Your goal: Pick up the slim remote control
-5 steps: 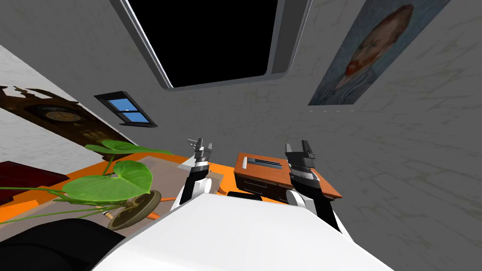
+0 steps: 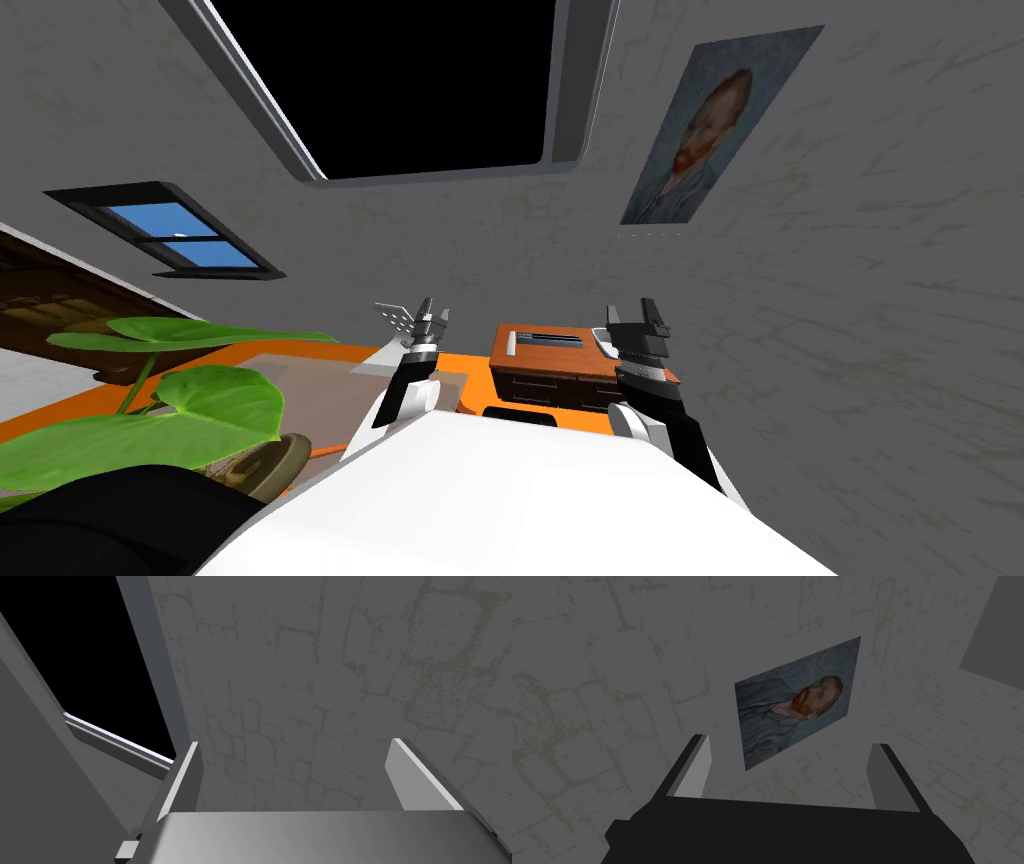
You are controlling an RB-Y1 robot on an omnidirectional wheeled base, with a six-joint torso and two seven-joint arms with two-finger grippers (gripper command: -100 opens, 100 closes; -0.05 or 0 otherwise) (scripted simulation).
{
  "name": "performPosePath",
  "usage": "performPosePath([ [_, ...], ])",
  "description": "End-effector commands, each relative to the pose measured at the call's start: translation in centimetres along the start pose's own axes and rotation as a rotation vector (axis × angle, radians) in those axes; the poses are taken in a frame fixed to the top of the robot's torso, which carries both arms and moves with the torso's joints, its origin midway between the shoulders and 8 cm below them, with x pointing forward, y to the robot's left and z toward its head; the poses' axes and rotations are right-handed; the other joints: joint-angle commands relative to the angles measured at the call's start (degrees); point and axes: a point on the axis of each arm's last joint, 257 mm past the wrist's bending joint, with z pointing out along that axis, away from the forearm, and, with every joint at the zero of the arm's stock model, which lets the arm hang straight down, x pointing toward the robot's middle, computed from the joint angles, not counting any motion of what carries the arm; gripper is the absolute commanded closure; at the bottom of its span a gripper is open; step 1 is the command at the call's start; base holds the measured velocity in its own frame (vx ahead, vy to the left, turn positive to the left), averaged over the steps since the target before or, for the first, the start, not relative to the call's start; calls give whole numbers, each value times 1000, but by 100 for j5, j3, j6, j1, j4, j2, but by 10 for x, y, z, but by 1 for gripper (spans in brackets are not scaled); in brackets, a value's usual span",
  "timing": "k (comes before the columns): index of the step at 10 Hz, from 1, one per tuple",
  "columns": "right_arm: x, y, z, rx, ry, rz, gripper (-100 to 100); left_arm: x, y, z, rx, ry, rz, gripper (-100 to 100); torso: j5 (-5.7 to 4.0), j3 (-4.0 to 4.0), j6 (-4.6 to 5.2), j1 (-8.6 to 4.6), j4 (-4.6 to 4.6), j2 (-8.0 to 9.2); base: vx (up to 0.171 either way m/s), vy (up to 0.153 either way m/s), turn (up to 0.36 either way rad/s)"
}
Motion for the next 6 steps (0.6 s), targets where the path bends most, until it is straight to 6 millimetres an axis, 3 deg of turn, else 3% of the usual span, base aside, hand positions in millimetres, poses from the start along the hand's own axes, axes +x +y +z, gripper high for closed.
performPosePath([
  [1,0,0,0,0,0,0,0,-10,12,1,-47,-11,-13,-100,0,0,0,0,0,0,-36,-7,-191],
  [4,0,0,0,0,0,0,0,-37,37,-1,-131,-50,-46,-100,1,-1,1,3,0,-1,-40,-7,-270],
  [5,0,0,0,0,0,0,0,-37,37,-1,-131,-50,-50,-100,0,-1,4,0,-1,-1,-29,-5,-133],
  [6,0,0,0,0,0,0,0,-53,51,-3,-176,-81,-74,-100,0,-2,-1,2,-1,-4,-31,-13,-266],
])
